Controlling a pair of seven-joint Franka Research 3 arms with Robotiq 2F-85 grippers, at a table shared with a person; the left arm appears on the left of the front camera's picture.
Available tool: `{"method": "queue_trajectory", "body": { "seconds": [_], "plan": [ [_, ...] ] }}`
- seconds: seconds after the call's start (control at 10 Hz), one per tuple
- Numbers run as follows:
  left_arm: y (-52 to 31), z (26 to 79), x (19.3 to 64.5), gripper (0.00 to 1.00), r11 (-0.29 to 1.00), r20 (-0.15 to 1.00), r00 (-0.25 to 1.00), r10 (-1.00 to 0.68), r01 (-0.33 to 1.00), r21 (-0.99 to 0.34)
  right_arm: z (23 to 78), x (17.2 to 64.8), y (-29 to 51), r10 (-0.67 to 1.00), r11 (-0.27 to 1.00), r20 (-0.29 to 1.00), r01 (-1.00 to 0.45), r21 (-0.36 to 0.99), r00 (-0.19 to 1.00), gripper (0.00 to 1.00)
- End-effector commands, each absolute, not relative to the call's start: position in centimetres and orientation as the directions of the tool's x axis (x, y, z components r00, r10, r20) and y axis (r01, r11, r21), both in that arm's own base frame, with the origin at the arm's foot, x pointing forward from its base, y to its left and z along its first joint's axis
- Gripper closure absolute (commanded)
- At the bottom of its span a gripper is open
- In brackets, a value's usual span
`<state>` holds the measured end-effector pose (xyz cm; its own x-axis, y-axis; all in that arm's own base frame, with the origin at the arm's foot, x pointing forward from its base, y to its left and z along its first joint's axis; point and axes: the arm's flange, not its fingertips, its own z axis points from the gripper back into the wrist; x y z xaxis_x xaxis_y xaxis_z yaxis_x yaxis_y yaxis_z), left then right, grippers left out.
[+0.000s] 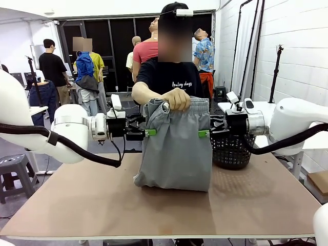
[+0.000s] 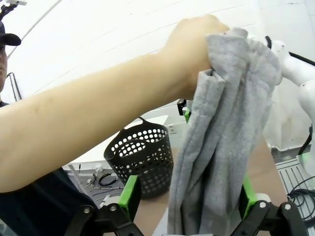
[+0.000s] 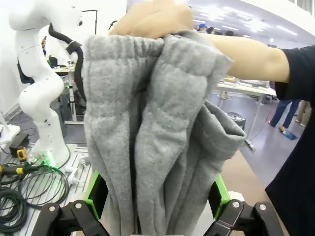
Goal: Fold the training pants.
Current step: Release the ends of the Training pants and then grab the overlapped ends.
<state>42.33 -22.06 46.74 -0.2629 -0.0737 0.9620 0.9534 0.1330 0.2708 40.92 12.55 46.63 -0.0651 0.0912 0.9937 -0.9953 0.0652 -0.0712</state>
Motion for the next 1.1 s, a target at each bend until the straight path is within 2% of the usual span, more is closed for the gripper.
{"method": "queue_trajectory", "body": {
  "seconds": [0.0,0.5,0.8,1.0],
  "plan": [
    [-21.3,46.8,43.0,0.0,0.086,0.965,-0.254,-0.071,0.962,0.26,47.0,40.6,11.8,0.112,0.021,0.993,-0.999,-0.046,-0.044,0.0],
    [-22.0,46.5,42.9,0.0,0.037,0.971,-0.224,-0.08,0.973,0.228,47.2,39.3,13.4,0.092,-0.06,0.995,-0.998,-0.023,-0.029,0.0],
    [-23.4,47.0,42.8,0.0,0.035,0.979,-0.189,-0.078,0.981,0.192,46.5,39.3,14.8,0.06,-0.016,0.997,-0.999,-0.04,-0.041,0.0],
    [-24.2,47.4,42.5,0.0,-0.014,0.985,-0.157,-0.078,0.988,0.156,46.2,39.6,16.1,0.057,-0.018,0.998,-0.999,-0.03,-0.031,0.0]
  ]
}}
